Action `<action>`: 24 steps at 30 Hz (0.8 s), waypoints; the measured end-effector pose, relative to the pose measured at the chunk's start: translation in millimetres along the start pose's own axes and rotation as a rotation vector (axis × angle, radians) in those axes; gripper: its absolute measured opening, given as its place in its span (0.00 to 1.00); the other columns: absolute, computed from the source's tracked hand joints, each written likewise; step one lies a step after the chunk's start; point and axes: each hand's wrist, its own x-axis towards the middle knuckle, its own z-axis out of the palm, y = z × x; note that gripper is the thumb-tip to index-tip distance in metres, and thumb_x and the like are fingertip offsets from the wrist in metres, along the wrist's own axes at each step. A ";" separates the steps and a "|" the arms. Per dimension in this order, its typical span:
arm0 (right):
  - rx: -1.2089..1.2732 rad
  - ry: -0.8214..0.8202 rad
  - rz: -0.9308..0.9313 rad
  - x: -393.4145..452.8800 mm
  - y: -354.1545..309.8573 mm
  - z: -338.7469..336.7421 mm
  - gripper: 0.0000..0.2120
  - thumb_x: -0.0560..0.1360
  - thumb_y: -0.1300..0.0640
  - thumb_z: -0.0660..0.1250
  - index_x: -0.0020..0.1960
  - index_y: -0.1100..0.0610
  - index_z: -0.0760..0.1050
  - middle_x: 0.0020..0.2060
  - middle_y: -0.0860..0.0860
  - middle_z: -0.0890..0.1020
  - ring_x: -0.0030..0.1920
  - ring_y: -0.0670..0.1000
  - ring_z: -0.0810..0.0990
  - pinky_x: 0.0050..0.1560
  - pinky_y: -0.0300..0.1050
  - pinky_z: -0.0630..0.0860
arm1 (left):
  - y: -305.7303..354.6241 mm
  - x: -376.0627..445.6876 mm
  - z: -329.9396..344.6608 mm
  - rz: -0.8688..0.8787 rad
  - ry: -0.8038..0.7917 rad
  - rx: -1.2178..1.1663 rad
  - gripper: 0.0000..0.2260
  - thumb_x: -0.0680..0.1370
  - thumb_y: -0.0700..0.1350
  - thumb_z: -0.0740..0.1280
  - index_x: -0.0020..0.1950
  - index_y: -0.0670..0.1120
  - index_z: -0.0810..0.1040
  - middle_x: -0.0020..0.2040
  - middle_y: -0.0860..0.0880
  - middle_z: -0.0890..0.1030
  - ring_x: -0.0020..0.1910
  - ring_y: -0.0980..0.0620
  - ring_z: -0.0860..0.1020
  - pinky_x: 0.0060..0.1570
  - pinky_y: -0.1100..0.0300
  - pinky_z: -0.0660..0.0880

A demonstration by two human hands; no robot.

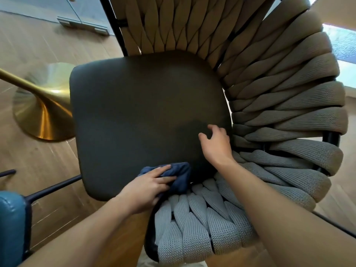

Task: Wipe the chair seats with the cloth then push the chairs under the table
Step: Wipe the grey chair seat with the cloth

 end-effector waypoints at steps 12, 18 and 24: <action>-0.151 -0.074 -0.105 -28.1 -23.1 16.8 0.24 0.79 0.51 0.61 0.74 0.55 0.65 0.72 0.54 0.68 0.72 0.55 0.65 0.69 0.48 0.64 | -61.2 -149.7 -2.2 -0.719 0.248 -0.038 0.20 0.66 0.35 0.75 0.57 0.46 0.83 0.68 0.52 0.75 0.75 0.51 0.60 0.71 0.51 0.64; -0.234 -0.120 -0.181 -50.1 -51.2 21.7 0.24 0.80 0.50 0.61 0.74 0.53 0.65 0.72 0.51 0.68 0.72 0.52 0.65 0.69 0.48 0.66 | -41.7 -133.9 -31.8 -1.246 0.808 -0.621 0.18 0.74 0.26 0.61 0.60 0.37 0.79 0.68 0.40 0.72 0.68 0.42 0.70 0.65 0.61 0.61; -0.366 -0.203 -0.482 -97.8 -99.7 9.6 0.23 0.79 0.51 0.63 0.73 0.48 0.66 0.71 0.46 0.68 0.71 0.47 0.64 0.71 0.44 0.65 | -8.6 -132.7 -107.0 -1.123 0.841 -1.196 0.15 0.77 0.28 0.59 0.51 0.46 0.78 0.48 0.46 0.81 0.52 0.47 0.77 0.47 0.69 0.71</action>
